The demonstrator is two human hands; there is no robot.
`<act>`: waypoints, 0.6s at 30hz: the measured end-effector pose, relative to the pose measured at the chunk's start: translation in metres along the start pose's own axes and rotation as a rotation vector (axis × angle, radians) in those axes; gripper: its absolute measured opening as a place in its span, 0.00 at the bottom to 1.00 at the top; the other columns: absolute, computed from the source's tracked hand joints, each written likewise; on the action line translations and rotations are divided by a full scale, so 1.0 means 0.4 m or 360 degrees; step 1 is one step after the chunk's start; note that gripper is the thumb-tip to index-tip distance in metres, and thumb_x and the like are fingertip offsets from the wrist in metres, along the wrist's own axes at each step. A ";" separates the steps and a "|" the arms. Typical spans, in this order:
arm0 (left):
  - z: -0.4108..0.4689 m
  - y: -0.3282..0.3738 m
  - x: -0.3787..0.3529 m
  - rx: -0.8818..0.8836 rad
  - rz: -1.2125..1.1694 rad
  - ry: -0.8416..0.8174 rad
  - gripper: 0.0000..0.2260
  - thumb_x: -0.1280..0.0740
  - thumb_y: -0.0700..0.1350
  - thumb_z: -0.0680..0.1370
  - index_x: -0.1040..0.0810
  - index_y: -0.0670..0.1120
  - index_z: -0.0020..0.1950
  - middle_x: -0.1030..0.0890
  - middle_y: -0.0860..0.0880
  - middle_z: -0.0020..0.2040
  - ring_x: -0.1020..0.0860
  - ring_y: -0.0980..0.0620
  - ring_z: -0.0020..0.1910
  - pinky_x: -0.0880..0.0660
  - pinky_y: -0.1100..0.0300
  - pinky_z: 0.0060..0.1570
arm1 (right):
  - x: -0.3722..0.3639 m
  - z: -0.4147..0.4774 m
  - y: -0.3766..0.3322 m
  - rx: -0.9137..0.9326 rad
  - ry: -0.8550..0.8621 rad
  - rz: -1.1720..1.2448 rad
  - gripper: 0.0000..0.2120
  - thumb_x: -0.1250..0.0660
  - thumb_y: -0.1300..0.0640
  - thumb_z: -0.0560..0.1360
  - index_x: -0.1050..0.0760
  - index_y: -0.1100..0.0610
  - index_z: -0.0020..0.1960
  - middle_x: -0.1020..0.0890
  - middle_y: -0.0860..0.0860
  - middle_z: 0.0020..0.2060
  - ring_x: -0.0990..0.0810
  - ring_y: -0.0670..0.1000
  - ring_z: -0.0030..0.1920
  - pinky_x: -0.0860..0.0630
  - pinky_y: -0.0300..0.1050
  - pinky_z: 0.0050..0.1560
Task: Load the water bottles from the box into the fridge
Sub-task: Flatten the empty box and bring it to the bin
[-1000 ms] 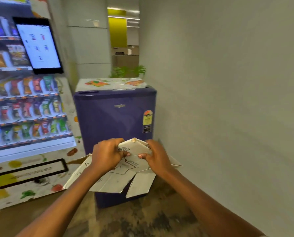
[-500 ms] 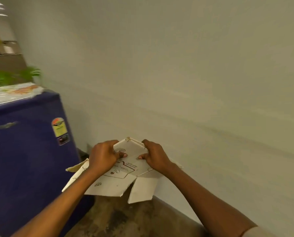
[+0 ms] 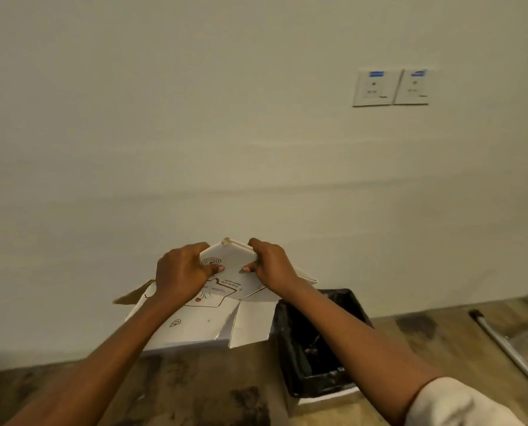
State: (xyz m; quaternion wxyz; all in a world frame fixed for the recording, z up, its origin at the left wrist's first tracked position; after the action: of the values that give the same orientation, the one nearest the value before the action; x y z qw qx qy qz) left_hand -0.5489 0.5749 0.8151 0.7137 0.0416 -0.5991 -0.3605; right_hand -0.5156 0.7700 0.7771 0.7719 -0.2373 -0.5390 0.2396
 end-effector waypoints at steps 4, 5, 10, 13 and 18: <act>0.071 0.127 -0.126 -0.0160 0.0072 -0.0117 0.14 0.27 0.55 0.72 0.18 0.51 0.54 0.15 0.48 0.49 0.18 0.49 0.43 0.30 0.64 0.36 | 0.087 -0.035 0.155 -0.0178 0.0102 -0.0026 0.12 0.26 0.58 0.66 0.30 0.60 0.41 0.20 0.57 0.36 0.23 0.58 0.37 0.28 0.50 0.36; 0.087 0.157 -0.160 -0.0196 0.0087 -0.0141 0.14 0.27 0.55 0.72 0.19 0.51 0.55 0.16 0.49 0.49 0.18 0.49 0.43 0.30 0.64 0.37 | 0.107 -0.040 0.194 -0.0210 0.0109 -0.0029 0.12 0.26 0.58 0.66 0.29 0.60 0.41 0.19 0.57 0.37 0.22 0.58 0.38 0.27 0.50 0.36; 0.182 0.268 -0.338 -0.0270 0.0114 -0.0236 0.13 0.28 0.56 0.72 0.19 0.52 0.53 0.15 0.51 0.48 0.18 0.50 0.42 0.25 0.62 0.39 | 0.190 -0.033 0.389 -0.0305 0.0039 -0.0080 0.14 0.24 0.58 0.66 0.26 0.58 0.46 0.19 0.57 0.43 0.22 0.59 0.45 0.27 0.49 0.41; 0.236 0.324 -0.457 -0.0268 0.0117 -0.0303 0.12 0.28 0.58 0.72 0.19 0.54 0.52 0.15 0.52 0.47 0.18 0.52 0.42 0.24 0.62 0.40 | 0.241 -0.023 0.491 -0.0260 0.0022 -0.0167 0.25 0.23 0.52 0.66 0.27 0.59 0.58 0.24 0.56 0.55 0.28 0.56 0.58 0.29 0.45 0.53; 0.302 0.424 -0.650 -0.0314 0.0241 -0.0487 0.14 0.30 0.58 0.73 0.20 0.54 0.55 0.16 0.53 0.48 0.19 0.52 0.44 0.29 0.62 0.39 | 0.320 0.004 0.624 0.0082 -0.0066 -0.0472 0.31 0.26 0.53 0.70 0.33 0.56 0.69 0.22 0.55 0.60 0.24 0.58 0.57 0.28 0.51 0.56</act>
State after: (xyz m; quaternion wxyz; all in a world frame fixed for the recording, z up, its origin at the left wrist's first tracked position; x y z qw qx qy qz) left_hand -0.5829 0.8916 0.7176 0.6400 -0.1290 -0.6637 -0.3649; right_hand -0.5066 1.0431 0.7136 0.7934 -0.1303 -0.5775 0.1416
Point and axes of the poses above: each hand's wrist, its own z-axis towards the middle knuckle, its own x-axis out of the back of the hand, y = z × x, the point moved 1 cm from there along z, towards the middle knuckle
